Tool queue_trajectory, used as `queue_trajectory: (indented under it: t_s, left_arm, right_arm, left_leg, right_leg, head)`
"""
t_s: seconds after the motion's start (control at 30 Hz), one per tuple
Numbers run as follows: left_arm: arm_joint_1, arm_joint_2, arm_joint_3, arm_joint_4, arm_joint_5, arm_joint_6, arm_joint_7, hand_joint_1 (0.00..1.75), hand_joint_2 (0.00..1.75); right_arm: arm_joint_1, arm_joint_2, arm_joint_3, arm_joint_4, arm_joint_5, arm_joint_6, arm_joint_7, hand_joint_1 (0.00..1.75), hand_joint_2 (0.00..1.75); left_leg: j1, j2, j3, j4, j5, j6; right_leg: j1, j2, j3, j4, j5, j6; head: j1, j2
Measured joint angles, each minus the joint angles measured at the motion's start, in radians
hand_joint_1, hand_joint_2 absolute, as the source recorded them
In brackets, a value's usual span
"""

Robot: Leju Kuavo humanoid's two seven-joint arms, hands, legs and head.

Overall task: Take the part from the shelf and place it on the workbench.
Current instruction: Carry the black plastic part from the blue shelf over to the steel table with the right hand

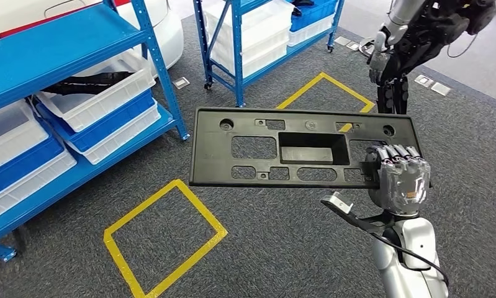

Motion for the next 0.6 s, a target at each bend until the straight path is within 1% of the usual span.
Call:
queue_trajectory:
  t_s: [0.03,0.07,0.1,0.13,0.17,0.2,0.23,0.27,0.3,0.33,0.37,0.4,0.43,0.47,0.5,0.53,0.57,0.6]
  left_arm:
    - [0.001,0.000,0.003,0.000,0.002,0.007,0.006,0.00,1.75]
    - [0.001,-0.001,0.006,0.000,0.003,0.012,0.010,0.00,1.75]
    - [0.002,-0.001,0.007,0.000,0.003,0.015,0.012,0.00,1.75]
    - [0.002,-0.002,0.009,0.000,0.003,0.018,0.012,0.00,1.75]
    - [0.002,-0.003,0.010,0.000,0.003,0.020,0.011,0.00,1.75]
    - [0.002,-0.004,0.012,0.000,0.003,0.022,0.008,0.00,1.75]
    - [0.002,-0.005,0.013,0.000,0.004,0.024,0.007,0.00,1.75]
    - [0.002,-0.006,0.014,0.000,0.004,0.025,0.005,0.00,1.75]
    - [0.002,-0.007,0.014,0.000,0.005,0.026,0.004,0.00,1.75]
    - [0.002,-0.008,0.014,0.000,0.005,0.026,0.004,0.00,1.75]
    - [0.001,-0.009,0.014,0.000,0.006,0.026,0.004,0.00,1.75]
    - [0.001,-0.010,0.015,0.000,0.006,0.026,0.003,0.00,1.75]
    - [0.001,-0.012,0.015,0.000,0.006,0.027,0.003,0.00,1.75]
    - [0.001,-0.013,0.015,0.000,0.006,0.027,0.004,0.00,1.75]
    - [0.002,-0.014,0.015,0.000,0.004,0.030,0.005,0.00,1.75]
    - [0.002,-0.015,0.015,0.000,0.001,0.037,0.008,0.00,1.75]
    - [0.003,-0.015,0.015,0.000,-0.003,0.050,0.016,0.00,1.75]
    - [0.003,-0.015,0.014,0.000,-0.008,0.069,0.026,0.00,1.75]
  right_arm:
    - [-0.002,0.010,0.006,0.005,0.011,0.000,0.007,1.75,1.75]
    - [-0.003,0.020,0.012,0.009,0.020,0.000,0.014,1.75,1.75]
    - [-0.004,0.028,0.018,0.013,0.027,0.000,0.020,1.75,1.75]
    - [-0.004,0.035,0.024,0.016,0.035,0.000,0.027,1.75,1.75]
    - [-0.004,0.041,0.029,0.019,0.041,0.000,0.035,1.75,1.75]
    - [-0.004,0.047,0.036,0.021,0.046,0.000,0.043,1.75,1.75]
    - [-0.006,0.051,0.042,0.022,0.050,0.000,0.051,1.75,1.75]
    - [-0.007,0.054,0.047,0.024,0.052,0.000,0.058,1.75,1.75]
    - [-0.009,0.057,0.052,0.025,0.053,0.000,0.063,1.75,1.75]
    - [-0.010,0.058,0.055,0.025,0.053,0.000,0.066,1.75,1.75]
    - [-0.011,0.058,0.058,0.026,0.054,0.000,0.068,1.75,1.75]
    - [-0.011,0.059,0.060,0.026,0.055,0.000,0.068,1.75,1.75]
    - [-0.011,0.059,0.063,0.027,0.055,0.000,0.069,1.75,1.75]
    - [-0.014,0.059,0.064,0.027,0.056,0.000,0.071,1.75,1.75]
    - [-0.017,0.059,0.067,0.029,0.057,0.000,0.075,1.75,1.75]
    - [-0.020,0.059,0.069,0.031,0.057,0.000,0.082,1.75,1.75]
    - [-0.022,0.059,0.073,0.034,0.059,0.000,0.092,1.75,1.75]
    - [-0.023,0.058,0.077,0.037,0.061,0.000,0.103,1.75,1.75]
  left_leg:
    - [0.001,-0.015,-0.033,0.071,-0.034,-0.001]
    - [0.001,-0.020,-0.059,0.125,-0.053,-0.001]
    - [0.001,-0.022,-0.071,0.148,-0.052,0.000]
    - [0.001,-0.025,-0.065,0.135,-0.032,0.003]
    - [0.001,-0.031,-0.042,0.087,0.001,0.006]
    - [0.003,-0.054,-0.009,0.017,0.038,0.011]
    - [0.005,-0.082,0.023,-0.049,0.066,0.016]
    - [0.006,-0.105,0.045,-0.098,0.083,0.018]
    - [0.005,-0.121,0.056,-0.124,0.089,0.021]
    - [0.002,-0.117,0.057,-0.129,0.088,0.022]
    - [0.000,-0.103,0.057,-0.131,0.091,0.025]
    - [0.000,-0.089,0.058,-0.136,0.096,0.031]
    - [0.000,-0.074,0.058,-0.141,0.101,0.037]
    - [0.001,-0.058,0.058,-0.147,0.106,0.043]
    - [0.001,-0.041,0.057,-0.150,0.109,0.047]
    - [-0.001,-0.025,0.054,-0.150,0.110,0.048]
    - [-0.003,-0.008,0.053,-0.150,0.110,0.049]
    - [-0.004,0.008,0.052,-0.150,0.110,0.049]
  right_leg:
    - [0.001,0.010,-0.004,0.001,0.002,-0.004]
    - [0.003,0.021,-0.007,0.001,0.004,-0.007]
    - [0.004,0.033,-0.009,0.002,0.006,-0.009]
    - [0.005,0.046,-0.010,0.003,0.007,-0.010]
    - [0.005,0.059,-0.010,0.005,0.008,-0.011]
    - [0.005,0.071,-0.011,0.006,0.008,-0.010]
    - [0.007,0.083,-0.012,0.009,0.009,-0.008]
    - [0.007,0.094,-0.016,0.011,0.012,-0.005]
    - [0.006,0.105,-0.021,0.012,0.015,0.000]
    - [0.005,0.117,-0.026,0.012,0.019,0.007]
    - [0.002,0.131,-0.033,0.010,0.023,0.014]
    - [0.001,0.128,-0.042,0.014,0.023,0.019]
    - [0.003,0.110,-0.055,0.031,0.014,0.021]
    - [0.006,0.083,-0.076,0.069,-0.006,0.020]
    - [0.007,0.049,-0.103,0.129,-0.035,0.016]
    - [0.008,0.028,-0.134,0.200,-0.066,0.013]
    - [0.007,0.018,-0.160,0.263,-0.090,0.014]
    - [0.005,0.012,-0.172,0.299,-0.101,0.018]
  head:
    - [-0.002,0.000]
    - [-0.002,0.000]
    - [-0.002,0.000]
    - [-0.002,0.000]
    - [-0.003,0.000]
    - [-0.003,0.000]
    - [-0.003,0.000]
    - [-0.003,0.000]
    - [-0.002,0.000]
    - [-0.001,0.000]
    - [-0.001,0.000]
    - [0.000,0.000]
    - [0.004,0.000]
    - [0.009,0.000]
    - [0.013,0.000]
    - [0.018,0.000]
    - [0.019,0.000]
    - [0.019,0.000]
